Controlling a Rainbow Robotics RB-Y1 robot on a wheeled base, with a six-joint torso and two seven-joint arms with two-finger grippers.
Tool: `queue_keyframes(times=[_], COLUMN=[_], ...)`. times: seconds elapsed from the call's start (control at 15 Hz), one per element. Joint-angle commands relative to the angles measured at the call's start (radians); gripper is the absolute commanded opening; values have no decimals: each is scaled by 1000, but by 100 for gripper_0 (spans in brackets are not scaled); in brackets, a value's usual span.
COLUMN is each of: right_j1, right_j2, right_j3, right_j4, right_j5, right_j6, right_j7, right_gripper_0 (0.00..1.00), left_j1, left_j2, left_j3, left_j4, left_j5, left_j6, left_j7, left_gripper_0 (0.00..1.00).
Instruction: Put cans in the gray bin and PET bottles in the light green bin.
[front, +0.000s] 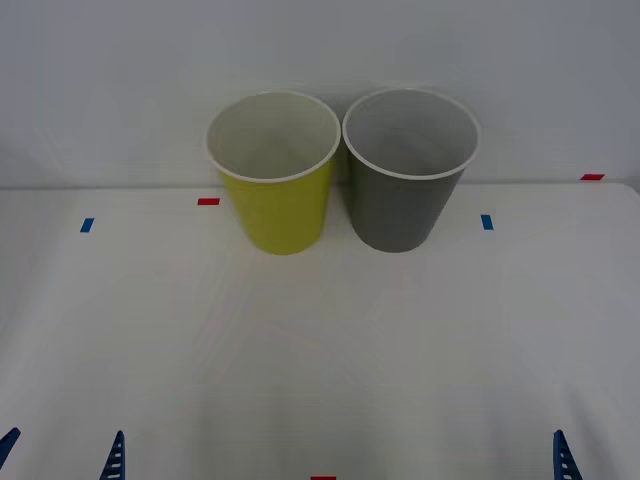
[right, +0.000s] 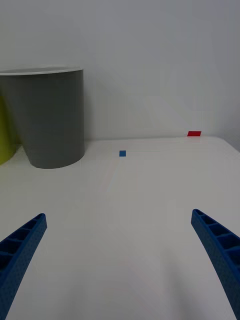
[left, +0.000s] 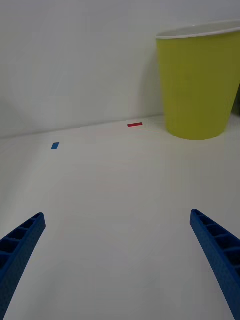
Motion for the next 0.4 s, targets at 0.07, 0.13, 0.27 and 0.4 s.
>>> queue_keyframes(times=[0.07, 0.13, 0.27, 0.4], right_j1=[0, 0, 0, 0], right_j2=[0, 0, 0, 0], right_j3=[0, 0, 0, 0], right_j4=[0, 0, 0, 0], right_j5=[0, 0, 0, 0], right_j6=[0, 0, 0, 0], right_j7=[0, 0, 0, 0], right_gripper_0=[100, 100, 100, 100], left_j1=[0, 0, 0, 0], left_j2=[0, 0, 0, 0], left_j3=[0, 0, 0, 0], left_j4=[0, 0, 0, 0], left_j5=[0, 0, 0, 0], left_j6=[0, 0, 0, 0], left_j7=[0, 0, 0, 0], left_gripper_0=[100, 100, 100, 100])
